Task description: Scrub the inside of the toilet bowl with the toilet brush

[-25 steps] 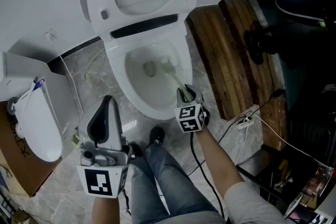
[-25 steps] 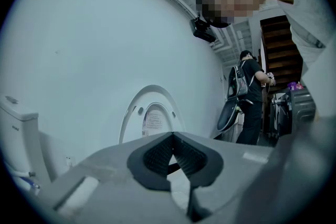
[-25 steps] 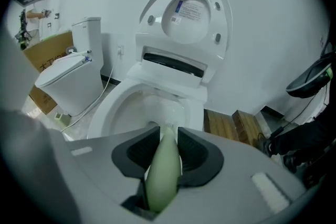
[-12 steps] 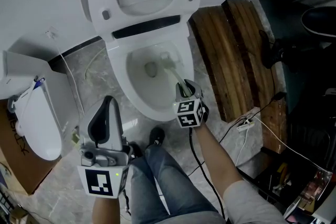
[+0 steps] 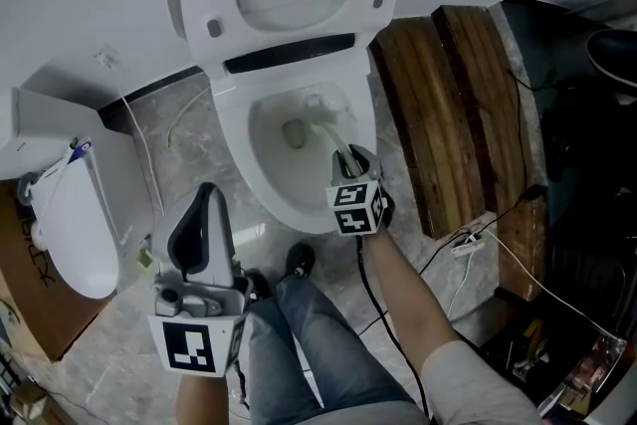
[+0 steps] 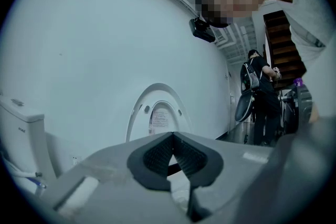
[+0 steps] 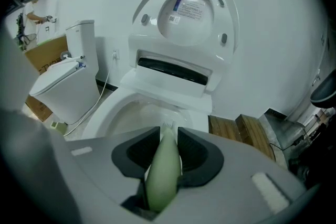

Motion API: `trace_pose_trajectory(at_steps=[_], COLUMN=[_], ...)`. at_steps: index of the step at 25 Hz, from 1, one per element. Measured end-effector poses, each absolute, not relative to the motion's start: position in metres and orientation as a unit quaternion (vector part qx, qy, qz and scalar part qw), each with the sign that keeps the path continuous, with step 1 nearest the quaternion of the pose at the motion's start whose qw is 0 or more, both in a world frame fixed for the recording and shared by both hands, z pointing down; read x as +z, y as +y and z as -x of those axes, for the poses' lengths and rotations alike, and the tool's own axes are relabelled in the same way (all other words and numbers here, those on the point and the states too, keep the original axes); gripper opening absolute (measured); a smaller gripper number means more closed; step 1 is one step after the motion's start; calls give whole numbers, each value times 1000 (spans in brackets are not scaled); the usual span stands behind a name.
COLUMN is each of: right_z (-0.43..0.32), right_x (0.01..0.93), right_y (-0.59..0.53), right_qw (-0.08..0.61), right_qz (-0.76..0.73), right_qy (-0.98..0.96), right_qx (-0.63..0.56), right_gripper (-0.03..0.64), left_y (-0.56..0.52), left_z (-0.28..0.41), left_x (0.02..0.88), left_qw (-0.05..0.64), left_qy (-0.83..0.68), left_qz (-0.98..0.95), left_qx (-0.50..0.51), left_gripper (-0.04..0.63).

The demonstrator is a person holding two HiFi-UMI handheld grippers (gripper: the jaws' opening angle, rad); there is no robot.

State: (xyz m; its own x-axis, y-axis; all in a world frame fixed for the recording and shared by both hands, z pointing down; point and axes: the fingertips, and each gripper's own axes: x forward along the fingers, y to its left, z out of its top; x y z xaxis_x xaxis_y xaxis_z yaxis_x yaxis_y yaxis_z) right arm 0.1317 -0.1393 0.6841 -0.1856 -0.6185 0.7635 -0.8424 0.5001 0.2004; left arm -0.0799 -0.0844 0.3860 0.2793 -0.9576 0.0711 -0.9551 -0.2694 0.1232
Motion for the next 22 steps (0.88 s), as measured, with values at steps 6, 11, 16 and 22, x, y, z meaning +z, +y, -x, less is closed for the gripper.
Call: trace_pose_trajectory(at_steps=[6,11,16,22], right_z=[-110,-85,-58,-49], right_x=[683,683,684,689], right_y=[-146,-143,-135,-125], right_qw=[409,402,401,399], right_qz=[-474,-456,-429,-415], right_qy=[-768,-782,-798,-805], right_qx=[135,137,134,145], right_gripper=[106,106,106,106], left_y=[-84,-81,-77,-75], left_z=[88,94,101,105], left_x=[386,385,386,388], left_qw=[70,70,70,72], left_qy=[-609,-616,-622,-626], left_qz=[-790,-785,-780,-777], left_qx=[-6,-6,-3,-5], left_gripper=[3,5,3,3])
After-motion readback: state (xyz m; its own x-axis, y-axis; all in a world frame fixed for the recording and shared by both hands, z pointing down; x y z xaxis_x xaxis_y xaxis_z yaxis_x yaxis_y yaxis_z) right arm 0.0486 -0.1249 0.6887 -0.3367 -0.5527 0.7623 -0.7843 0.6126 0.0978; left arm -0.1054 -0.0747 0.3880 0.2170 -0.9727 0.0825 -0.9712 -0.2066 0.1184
